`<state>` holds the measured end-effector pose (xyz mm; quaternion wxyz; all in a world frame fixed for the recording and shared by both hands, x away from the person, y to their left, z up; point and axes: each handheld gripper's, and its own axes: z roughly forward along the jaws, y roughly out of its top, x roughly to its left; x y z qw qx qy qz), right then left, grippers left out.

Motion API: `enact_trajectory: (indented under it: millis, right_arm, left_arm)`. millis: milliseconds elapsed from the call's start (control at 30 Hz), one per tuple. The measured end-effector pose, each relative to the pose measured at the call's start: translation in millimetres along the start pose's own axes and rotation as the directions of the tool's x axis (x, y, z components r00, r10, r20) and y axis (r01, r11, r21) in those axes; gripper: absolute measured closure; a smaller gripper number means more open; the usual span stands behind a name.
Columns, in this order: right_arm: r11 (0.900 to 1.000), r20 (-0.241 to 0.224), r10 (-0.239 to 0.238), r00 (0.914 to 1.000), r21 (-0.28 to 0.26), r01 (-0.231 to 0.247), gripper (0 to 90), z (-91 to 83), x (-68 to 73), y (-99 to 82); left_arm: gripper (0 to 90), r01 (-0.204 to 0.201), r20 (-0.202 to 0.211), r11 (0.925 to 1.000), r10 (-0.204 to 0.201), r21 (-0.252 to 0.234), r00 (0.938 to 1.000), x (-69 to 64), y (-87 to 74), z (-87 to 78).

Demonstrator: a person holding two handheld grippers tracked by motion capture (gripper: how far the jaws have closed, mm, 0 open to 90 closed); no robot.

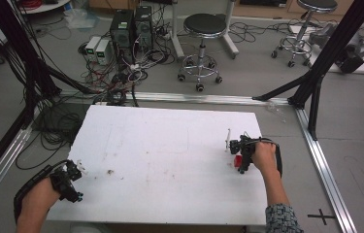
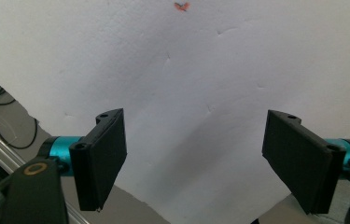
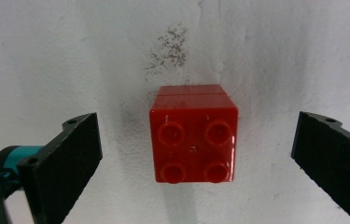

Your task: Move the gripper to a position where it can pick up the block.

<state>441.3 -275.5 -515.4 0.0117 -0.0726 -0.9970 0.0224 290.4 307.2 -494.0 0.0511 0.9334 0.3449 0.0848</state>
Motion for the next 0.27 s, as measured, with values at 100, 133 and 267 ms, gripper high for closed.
enact_trajectory:
  millis: [100, 133, 267]
  right_arm:
    - [1.0000, 0.002, -0.002, 1.0000, -0.006, 0.002, 0.9, 0.5, 0.6, 0.5]
    - [1.0000, 0.002, -0.001, 1.0000, -0.005, 0.001, 0.9, 0.3, 0.6, 0.5]
    - [1.0000, 0.009, 0.002, 1.0000, -0.006, -0.001, 0.9, -1.1, 0.9, -0.1]
  left_arm:
    - [22.1, 0.002, -0.002, 1.0000, -0.002, 0.000, 1.0000, 0.0, -0.1, 0.1]
    - [22.1, 0.002, -0.001, 1.0000, -0.002, 0.001, 1.0000, 0.0, -0.1, -0.1]
    - [22.1, 0.003, -0.002, 1.0000, -0.003, -0.006, 1.0000, -0.2, 0.0, -0.2]
